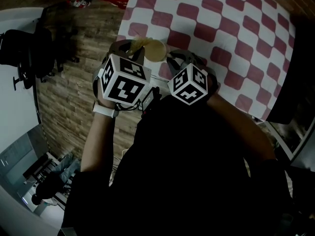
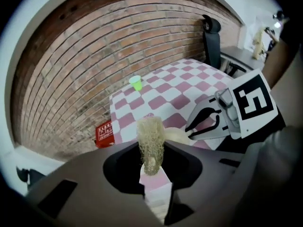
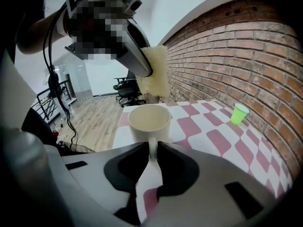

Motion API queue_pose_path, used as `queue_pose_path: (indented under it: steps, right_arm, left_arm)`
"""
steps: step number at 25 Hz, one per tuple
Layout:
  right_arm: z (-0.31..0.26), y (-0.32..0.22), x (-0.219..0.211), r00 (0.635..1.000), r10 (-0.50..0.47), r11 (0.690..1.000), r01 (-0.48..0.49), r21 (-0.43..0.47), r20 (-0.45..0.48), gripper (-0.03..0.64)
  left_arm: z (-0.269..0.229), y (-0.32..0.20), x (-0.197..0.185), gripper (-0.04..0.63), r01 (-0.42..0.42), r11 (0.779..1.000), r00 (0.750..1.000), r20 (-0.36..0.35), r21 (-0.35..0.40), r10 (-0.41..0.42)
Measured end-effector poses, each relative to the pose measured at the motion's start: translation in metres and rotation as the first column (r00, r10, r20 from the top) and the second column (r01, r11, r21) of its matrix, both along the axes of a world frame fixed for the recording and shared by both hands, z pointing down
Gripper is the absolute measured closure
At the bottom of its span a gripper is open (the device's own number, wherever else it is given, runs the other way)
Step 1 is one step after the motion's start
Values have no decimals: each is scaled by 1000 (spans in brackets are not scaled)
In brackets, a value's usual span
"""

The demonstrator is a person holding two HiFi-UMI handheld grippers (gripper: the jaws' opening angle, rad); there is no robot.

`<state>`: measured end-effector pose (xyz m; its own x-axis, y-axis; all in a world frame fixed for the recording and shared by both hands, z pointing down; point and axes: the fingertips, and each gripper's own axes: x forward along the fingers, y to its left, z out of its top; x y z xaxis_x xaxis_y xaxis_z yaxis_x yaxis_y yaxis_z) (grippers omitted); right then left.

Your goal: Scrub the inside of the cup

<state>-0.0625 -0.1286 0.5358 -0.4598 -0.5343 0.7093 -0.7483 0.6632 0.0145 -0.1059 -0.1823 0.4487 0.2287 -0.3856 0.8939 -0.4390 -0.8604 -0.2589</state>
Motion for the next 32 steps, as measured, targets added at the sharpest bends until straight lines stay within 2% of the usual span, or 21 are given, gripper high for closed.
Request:
queue_pose_path:
  steps: [2,5,7,9,13,14,15,16,17,20,21,23,25,28,32]
  right_arm:
    - [0,-1,0,1000,1,1000,-1,0,0,543]
    - [0,-1,-1,1000,-3,1000,3,-1,-3,543]
    - [0,-1,-1,1000,-4,1000,4,-1,-3,543]
    - [0,0,-1,1000,-3,1000,3,-2,-3,543]
    - [-1,0,-1,1000,-2,1000,2,-1,-4,543]
    - [-1,0,-1,1000,-3,1000,3,0,-5,543]
    - [-1,0,-1,1000,-4,1000,4,0,-5,543]
    - [-1,0,-1,1000,-2,1000,2,-2,-4,543]
    - [-1,0,-1,1000,1,1000,-1,-4,-2,543]
    - [0,1,0,1000,3,1000,-3,-8,1,543]
    - [0,1,0,1000,2,1000,-2,-8,2,543]
    - [0,2,-1,1000,-1,1000,1,-7,7,543]
    - [0,3,0,1000,1,1000,-1,-9,11,543]
    - [1,2,1,1000,8,1000,-8,-14,15,543]
    - [0,2,-1,1000,6,1000,-5,-15,12,543]
  left_arm:
    - [2,11,9,506,-101,995,993,52,-26,102]
    - [23,25,22,506,-203,973,975,69,-109,212]
    - [41,23,23,506,-268,957,950,136,-113,282]
    - [58,19,22,506,-347,932,902,236,-102,362]
    - [85,19,20,506,-481,868,784,384,-121,488]
    - [89,21,19,506,-495,858,764,401,-139,505]
    - [91,24,18,508,-494,855,757,403,-160,513]
    - [90,27,18,508,-478,859,767,388,-185,511]
    - [88,32,18,508,-447,869,793,356,-213,495]
    - [72,43,18,508,-321,893,893,213,-315,396]
    - [63,46,16,508,-291,892,916,169,-345,364]
    - [42,48,11,508,-260,884,942,99,-388,320]
    - [20,41,8,508,-256,891,951,67,-375,301]
    - [1,22,12,508,-294,917,942,83,-271,327]
    - [25,23,15,508,-342,908,913,141,-243,382]
